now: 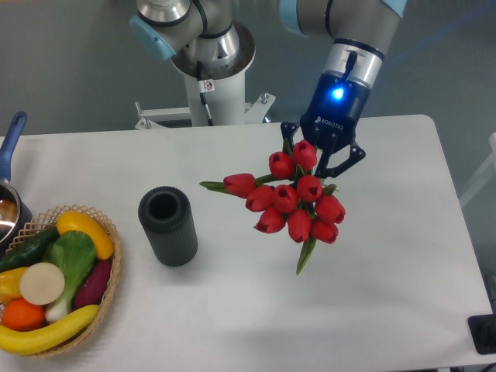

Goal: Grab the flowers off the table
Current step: 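Lift the gripped red tulip bunch up off the table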

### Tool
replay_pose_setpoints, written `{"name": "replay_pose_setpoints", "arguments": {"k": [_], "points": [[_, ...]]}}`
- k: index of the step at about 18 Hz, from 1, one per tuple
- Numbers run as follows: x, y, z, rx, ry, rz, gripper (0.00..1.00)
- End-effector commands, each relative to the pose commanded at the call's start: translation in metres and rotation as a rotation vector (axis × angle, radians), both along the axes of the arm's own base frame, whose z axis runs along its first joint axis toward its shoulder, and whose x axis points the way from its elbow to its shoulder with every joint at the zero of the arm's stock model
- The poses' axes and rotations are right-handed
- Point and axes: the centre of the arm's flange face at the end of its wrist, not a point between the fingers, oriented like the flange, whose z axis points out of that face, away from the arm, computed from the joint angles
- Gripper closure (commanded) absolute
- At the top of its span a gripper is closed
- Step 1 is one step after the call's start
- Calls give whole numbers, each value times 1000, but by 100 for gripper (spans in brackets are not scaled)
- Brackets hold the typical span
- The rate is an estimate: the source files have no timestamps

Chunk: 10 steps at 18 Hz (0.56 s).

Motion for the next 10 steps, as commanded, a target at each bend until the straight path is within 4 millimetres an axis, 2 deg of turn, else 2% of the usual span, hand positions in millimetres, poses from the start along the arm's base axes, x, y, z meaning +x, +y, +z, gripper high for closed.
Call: {"name": "replay_pose_setpoints", "arguments": {"k": [10], "points": [[-2, -2, 0, 16, -7, -3, 76]]}}
